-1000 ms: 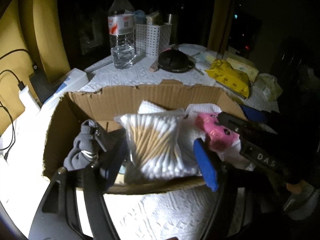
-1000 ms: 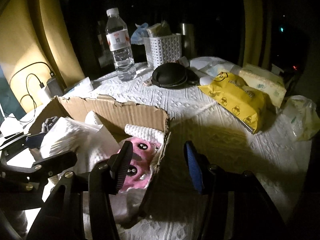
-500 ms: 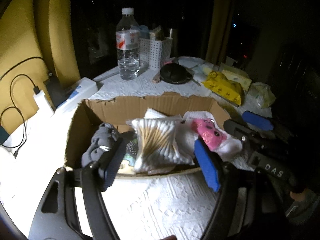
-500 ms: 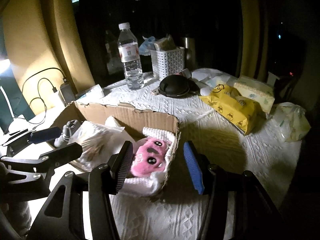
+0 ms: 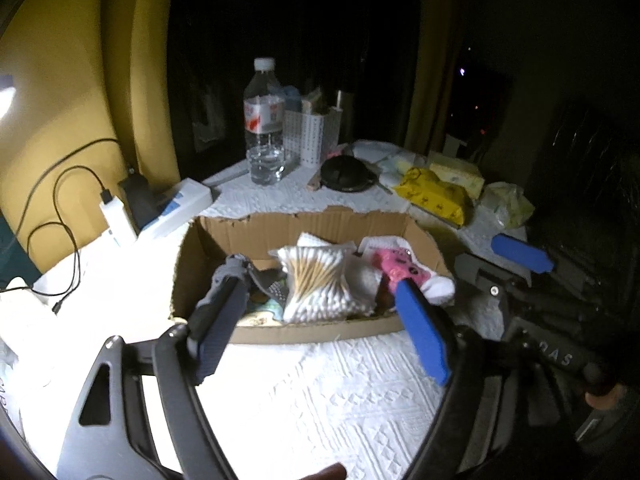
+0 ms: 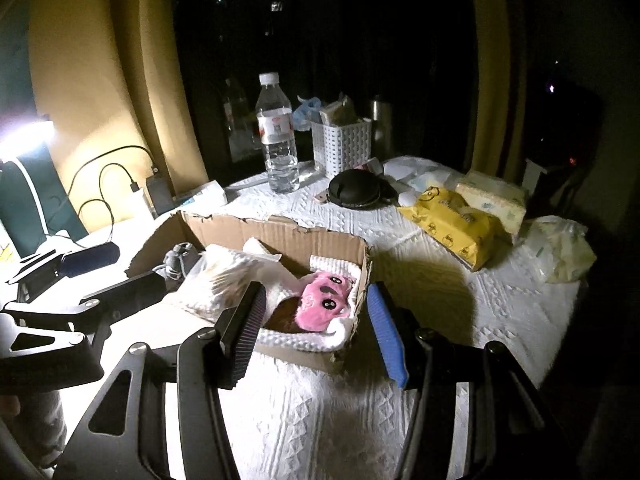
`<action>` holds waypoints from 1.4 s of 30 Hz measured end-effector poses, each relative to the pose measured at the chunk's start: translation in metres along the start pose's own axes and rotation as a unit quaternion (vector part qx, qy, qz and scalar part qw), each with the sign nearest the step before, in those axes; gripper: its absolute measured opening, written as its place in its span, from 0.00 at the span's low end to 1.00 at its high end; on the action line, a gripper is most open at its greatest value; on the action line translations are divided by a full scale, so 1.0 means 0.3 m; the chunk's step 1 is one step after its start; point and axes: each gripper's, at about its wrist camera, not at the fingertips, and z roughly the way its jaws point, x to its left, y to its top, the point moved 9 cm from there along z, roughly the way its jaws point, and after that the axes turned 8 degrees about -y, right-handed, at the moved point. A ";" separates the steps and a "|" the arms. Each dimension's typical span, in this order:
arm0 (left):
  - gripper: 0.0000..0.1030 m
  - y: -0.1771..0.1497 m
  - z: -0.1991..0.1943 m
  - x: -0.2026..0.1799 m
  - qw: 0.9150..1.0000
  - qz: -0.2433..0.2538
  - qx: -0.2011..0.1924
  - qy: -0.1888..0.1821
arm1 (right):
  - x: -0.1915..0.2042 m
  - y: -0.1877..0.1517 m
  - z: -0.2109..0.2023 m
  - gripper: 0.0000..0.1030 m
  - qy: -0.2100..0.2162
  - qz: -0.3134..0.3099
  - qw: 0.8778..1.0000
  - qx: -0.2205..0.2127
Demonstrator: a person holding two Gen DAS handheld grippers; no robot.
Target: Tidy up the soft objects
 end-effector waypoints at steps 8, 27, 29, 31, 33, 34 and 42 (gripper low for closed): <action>0.79 0.018 -0.121 -0.021 1.000 0.003 -0.024 -0.005 | 0.011 0.021 -0.122 0.54 -0.008 0.004 1.000 -0.022; 0.91 0.127 -0.403 -0.107 0.994 0.057 -0.094 -0.007 | 0.012 0.115 -0.443 0.79 -0.051 0.024 0.995 -0.088; 0.91 0.137 -0.425 -0.103 0.993 0.057 -0.100 -0.008 | 0.017 0.127 -0.468 0.79 -0.054 0.024 0.994 -0.094; 0.91 0.143 -0.446 -0.102 0.993 0.055 -0.105 -0.007 | 0.022 0.142 -0.492 0.79 -0.059 0.024 0.993 -0.102; 0.91 0.152 -0.467 -0.098 0.992 0.055 -0.114 -0.008 | 0.027 0.151 -0.514 0.80 -0.063 0.025 0.992 -0.107; 0.91 0.156 -0.476 -0.097 0.992 0.054 -0.116 -0.009 | 0.029 0.156 -0.524 0.80 -0.064 0.025 0.992 -0.110; 0.91 0.170 -0.525 -0.086 0.990 0.062 -0.128 -0.002 | 0.036 0.177 -0.561 0.80 -0.071 0.029 0.990 -0.121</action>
